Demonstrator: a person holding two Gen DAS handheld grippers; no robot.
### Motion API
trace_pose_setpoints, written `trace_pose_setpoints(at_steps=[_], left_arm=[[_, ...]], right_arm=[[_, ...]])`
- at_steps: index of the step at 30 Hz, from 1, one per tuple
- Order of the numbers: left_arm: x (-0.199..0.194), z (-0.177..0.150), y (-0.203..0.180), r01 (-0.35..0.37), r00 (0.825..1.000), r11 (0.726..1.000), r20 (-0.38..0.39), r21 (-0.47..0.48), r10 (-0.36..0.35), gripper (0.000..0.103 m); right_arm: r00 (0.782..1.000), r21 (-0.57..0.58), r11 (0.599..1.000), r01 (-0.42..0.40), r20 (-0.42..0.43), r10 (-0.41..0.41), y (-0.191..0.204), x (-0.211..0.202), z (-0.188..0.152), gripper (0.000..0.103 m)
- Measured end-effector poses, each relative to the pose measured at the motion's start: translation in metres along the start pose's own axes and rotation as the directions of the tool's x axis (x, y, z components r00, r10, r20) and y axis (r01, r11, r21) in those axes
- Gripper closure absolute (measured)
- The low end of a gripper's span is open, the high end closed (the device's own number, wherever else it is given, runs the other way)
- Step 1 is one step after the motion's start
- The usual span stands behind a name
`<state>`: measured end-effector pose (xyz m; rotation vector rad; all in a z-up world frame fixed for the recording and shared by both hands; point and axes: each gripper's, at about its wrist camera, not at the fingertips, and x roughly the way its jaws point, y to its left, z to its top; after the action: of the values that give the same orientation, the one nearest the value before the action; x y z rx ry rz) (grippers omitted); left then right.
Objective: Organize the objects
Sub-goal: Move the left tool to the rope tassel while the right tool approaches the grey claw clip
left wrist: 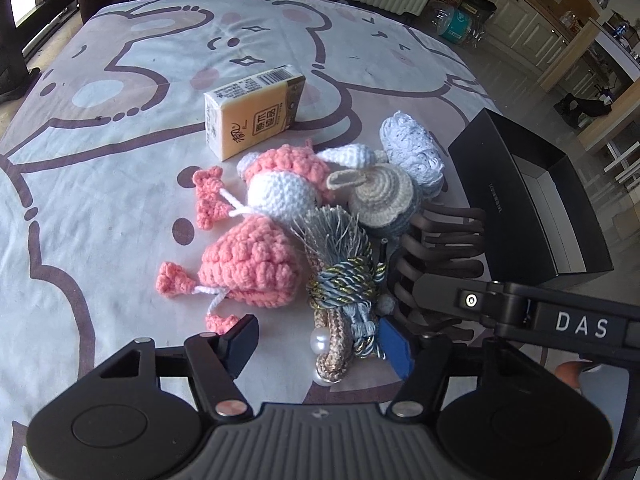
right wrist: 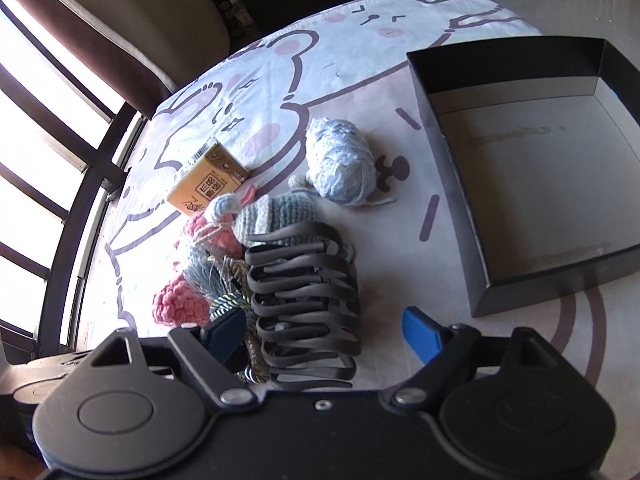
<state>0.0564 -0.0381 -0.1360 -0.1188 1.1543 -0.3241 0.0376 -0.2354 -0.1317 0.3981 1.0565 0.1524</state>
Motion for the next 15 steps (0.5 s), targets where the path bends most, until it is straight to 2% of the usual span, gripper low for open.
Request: trace_pose_setpoints(at_steps=[7, 11, 13, 14, 15], left_arm=[[0.005, 0.0, -0.002, 0.013, 1.0, 1.0, -0.003, -0.007, -0.013, 0.038], [0.005, 0.001, -0.005, 0.002, 1.0, 1.0, 0.0, 0.005, -0.002, 0.038], [0.005, 0.001, -0.006, -0.004, 1.0, 1.0, 0.001, 0.007, 0.004, 0.038], [0.005, 0.001, -0.005, -0.01, 1.0, 1.0, 0.002, 0.008, 0.01, 0.038], [0.005, 0.001, -0.005, -0.009, 1.0, 1.0, 0.002, 0.006, 0.009, 0.038]], right_arm=[[1.0, 0.018, 1.0, -0.007, -0.018, 0.007, 0.0, 0.007, 0.002, 0.026], [0.999, 0.004, 0.999, -0.032, -0.038, 0.032, 0.007, 0.009, 0.005, 0.043], [0.999, -0.044, 0.999, -0.015, -0.034, 0.014, 0.013, 0.007, 0.005, 0.045], [1.0, -0.069, 0.998, -0.008, -0.029, 0.006, 0.015, 0.006, 0.005, 0.049], [1.0, -0.08, 0.997, -0.006, -0.021, 0.005, 0.016, 0.003, 0.004, 0.06]])
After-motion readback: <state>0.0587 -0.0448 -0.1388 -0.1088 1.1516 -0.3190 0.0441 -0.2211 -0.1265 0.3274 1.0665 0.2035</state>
